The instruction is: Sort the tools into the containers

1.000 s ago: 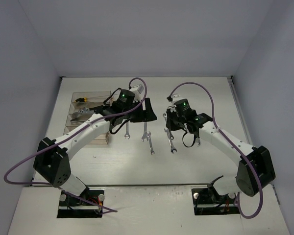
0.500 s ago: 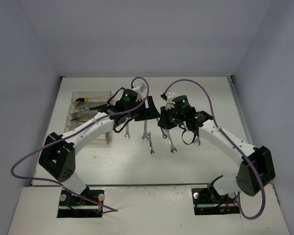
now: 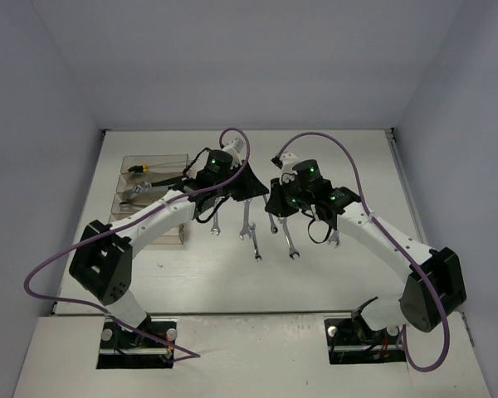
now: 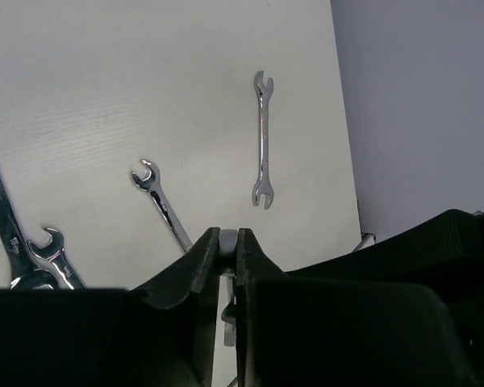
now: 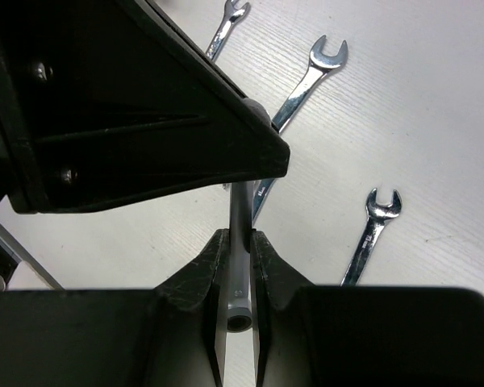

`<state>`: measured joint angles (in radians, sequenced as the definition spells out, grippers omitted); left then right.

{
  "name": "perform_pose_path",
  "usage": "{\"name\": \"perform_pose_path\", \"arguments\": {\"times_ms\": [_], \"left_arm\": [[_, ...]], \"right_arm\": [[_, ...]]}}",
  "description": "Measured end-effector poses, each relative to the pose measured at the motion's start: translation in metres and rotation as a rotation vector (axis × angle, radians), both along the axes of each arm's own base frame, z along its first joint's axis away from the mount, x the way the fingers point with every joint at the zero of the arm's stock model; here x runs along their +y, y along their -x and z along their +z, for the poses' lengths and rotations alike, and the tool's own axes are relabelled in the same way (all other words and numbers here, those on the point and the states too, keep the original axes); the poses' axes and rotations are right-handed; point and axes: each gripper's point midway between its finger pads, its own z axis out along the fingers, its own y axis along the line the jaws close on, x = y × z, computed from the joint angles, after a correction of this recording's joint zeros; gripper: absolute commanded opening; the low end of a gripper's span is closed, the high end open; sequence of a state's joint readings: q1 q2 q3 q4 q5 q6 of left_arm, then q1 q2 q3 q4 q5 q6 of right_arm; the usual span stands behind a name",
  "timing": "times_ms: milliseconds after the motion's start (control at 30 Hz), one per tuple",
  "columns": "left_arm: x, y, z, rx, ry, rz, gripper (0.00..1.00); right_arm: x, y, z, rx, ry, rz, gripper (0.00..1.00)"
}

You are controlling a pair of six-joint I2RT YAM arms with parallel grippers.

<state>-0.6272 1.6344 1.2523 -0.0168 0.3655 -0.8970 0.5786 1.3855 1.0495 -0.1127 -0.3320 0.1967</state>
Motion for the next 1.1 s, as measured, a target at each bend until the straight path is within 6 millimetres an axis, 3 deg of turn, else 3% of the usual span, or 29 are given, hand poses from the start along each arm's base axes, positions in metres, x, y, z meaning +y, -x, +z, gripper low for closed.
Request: {"name": "perform_pose_path", "arguments": {"times_ms": [133,233,300,400,567,700,800,933,1033,1100], "left_arm": [[0.005,-0.004,-0.006,0.016,0.017,0.030,0.00],[0.026,-0.011,-0.022,0.056,0.016,0.086,0.00],[0.057,-0.022,-0.034,0.092,0.014,0.166,0.00],[0.123,-0.041,-0.047,0.134,0.013,0.338,0.00],[0.236,-0.061,-0.039,0.119,0.050,0.637,0.00],[0.303,-0.063,-0.030,0.094,0.077,0.802,0.00],[0.337,-0.064,-0.032,0.101,0.081,0.885,0.00],[0.370,-0.064,-0.045,0.135,0.082,0.963,0.00],[0.384,-0.059,-0.066,0.181,0.074,1.001,0.00],[0.390,-0.058,-0.080,0.220,0.064,1.019,0.07]], "right_arm": [[0.001,0.000,0.001,-0.003,-0.003,0.007,0.64],[0.004,-0.001,0.006,-0.016,-0.012,0.017,0.74],[0.006,-0.003,0.010,-0.029,-0.018,0.022,0.76],[0.007,-0.005,0.012,-0.039,-0.021,0.023,0.77],[0.007,-0.005,0.012,-0.038,-0.021,0.023,0.77],[0.005,-0.006,0.012,-0.039,-0.021,0.017,0.77],[0.003,-0.007,0.012,-0.039,-0.020,0.013,0.77],[0.000,-0.010,0.012,-0.039,-0.020,0.000,0.77],[-0.003,-0.012,0.010,-0.036,-0.016,-0.011,0.77],[-0.006,-0.012,0.006,-0.028,-0.012,-0.019,0.77]]}}
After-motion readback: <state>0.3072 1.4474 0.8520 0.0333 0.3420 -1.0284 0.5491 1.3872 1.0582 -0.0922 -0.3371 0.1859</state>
